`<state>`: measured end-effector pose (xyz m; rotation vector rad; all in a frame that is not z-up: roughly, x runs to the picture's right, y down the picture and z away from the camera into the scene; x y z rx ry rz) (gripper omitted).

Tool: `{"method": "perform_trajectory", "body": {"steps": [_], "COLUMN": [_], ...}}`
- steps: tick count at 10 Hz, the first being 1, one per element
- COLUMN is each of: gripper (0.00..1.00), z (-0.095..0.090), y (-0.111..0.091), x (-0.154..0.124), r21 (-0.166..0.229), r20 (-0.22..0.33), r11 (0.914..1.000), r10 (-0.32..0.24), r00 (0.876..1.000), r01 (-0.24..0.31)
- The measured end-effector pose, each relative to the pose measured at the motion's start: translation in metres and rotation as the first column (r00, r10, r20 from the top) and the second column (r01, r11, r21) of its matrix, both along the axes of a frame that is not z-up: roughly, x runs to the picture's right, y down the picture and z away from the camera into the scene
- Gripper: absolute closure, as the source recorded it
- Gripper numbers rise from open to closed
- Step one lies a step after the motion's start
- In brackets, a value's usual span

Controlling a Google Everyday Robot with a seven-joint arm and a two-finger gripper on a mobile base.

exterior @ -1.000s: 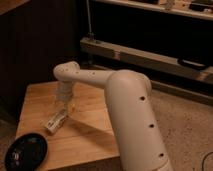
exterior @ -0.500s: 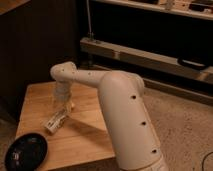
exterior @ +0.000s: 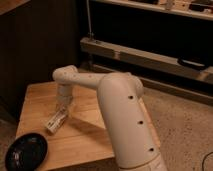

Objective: Place the bottle in the ceramic bowl

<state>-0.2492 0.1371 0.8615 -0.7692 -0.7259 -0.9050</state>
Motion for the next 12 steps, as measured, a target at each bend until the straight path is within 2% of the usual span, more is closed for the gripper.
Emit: {"method": "perform_trajectory", "body": {"steps": [1,4,6,7,8,9,10,12], "gripper": [0.37,0.66,0.89,0.95,1.0,1.0,1.0,1.0], "z": [0.001,-0.001,-0.019,-0.029,-0.047,-0.072,-0.089,-0.133], "y": [0.0,-0.007,-0.025,-0.034,-0.049,-0.066,-0.077,-0.089], "x": [0.001,-0.005,-0.01,-0.011,-0.013,-0.018,-0.023,-0.041], "r21": [-0.007,-0.026,-0.01,0.004,0.027,0.054,0.068,0.085], "r20": [-0.003,0.0,0.025,0.033,0.051,0.08,0.105,0.192], "r11": [1.0,0.9995,0.9991,0.9983,0.9967,0.9943,0.9928,0.9932], "r10": [0.003,0.018,0.042,0.057,0.075,0.087,0.091,0.061], "r00": [1.0,1.0,0.999,0.998,0.996,0.993,0.99,0.979], "r01": [-0.003,-0.018,-0.042,-0.058,-0.077,-0.092,-0.098,-0.079]}}
